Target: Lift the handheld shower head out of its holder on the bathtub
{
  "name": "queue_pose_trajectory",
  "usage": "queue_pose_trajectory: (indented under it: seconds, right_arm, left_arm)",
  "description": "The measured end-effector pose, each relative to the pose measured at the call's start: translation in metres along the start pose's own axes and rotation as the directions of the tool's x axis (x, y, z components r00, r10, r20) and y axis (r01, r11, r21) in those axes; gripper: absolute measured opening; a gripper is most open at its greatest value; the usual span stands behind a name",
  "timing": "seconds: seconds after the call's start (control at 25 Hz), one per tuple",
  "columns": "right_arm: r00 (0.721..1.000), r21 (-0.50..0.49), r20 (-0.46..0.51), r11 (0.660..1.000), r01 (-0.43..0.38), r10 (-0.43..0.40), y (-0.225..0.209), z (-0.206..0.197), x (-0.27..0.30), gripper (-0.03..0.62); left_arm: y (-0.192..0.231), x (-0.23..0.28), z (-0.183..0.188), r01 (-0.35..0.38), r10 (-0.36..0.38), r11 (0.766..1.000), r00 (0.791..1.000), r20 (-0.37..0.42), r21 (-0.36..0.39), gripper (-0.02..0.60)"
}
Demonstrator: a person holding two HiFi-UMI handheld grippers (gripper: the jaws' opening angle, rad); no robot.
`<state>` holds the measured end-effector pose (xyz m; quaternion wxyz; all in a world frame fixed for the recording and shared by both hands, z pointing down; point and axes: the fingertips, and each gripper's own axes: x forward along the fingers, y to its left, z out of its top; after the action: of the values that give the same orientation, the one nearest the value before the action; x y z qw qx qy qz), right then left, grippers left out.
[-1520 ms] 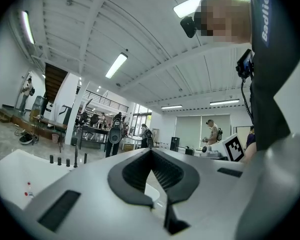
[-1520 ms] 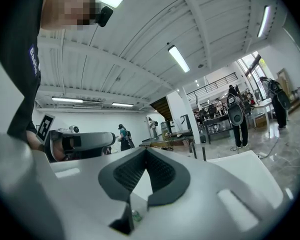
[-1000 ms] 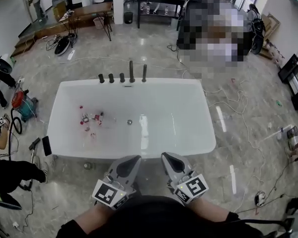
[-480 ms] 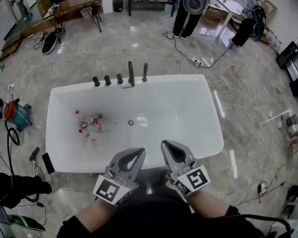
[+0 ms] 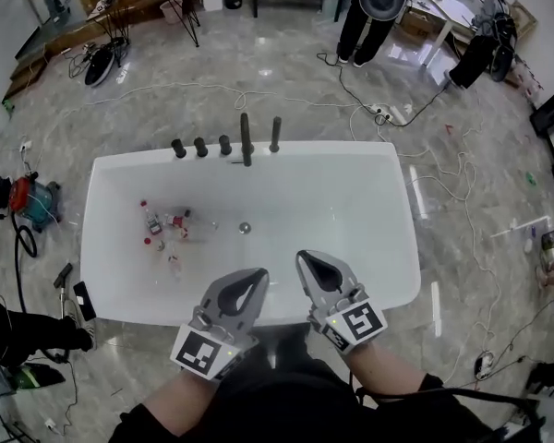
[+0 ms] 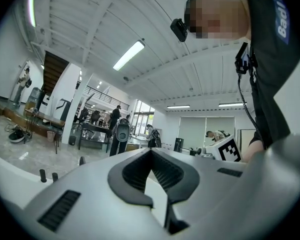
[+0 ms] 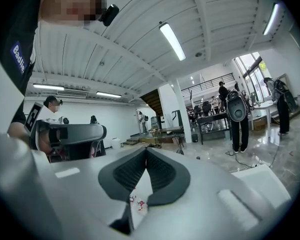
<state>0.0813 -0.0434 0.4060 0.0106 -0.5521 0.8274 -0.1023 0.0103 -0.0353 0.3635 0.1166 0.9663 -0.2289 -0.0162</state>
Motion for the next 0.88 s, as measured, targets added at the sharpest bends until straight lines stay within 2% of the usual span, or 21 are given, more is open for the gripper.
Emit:
queue_pose_trajectory:
  seconds: [0.2, 0.48, 0.88]
  right_arm:
    - [1.0, -0.023, -0.025, 1.0, -0.005, 0.004, -0.05, -0.011, 0.035, 0.012]
    - [0.998, -0.06, -0.068, 0.998, 0.006, -0.01, -0.12, -0.042, 0.103, 0.046]
    - [0.991, -0.044, -0.111, 0.997, 0.066, -0.071, -0.186, -0.089, 0.19, 0.093]
  left_arm:
    - [0.016, 0.027, -0.006, -0.033, 0.033, 0.999, 0.999, 0.006, -0.011, 0.0]
    - [0.05, 0.049, -0.032, -0.081, 0.08, 0.996, 0.997, -0.023, -0.04, 0.0]
    - [0.096, 0.058, -0.05, -0.133, 0.132, 0.99, 0.991, -0.033, -0.049, 0.0]
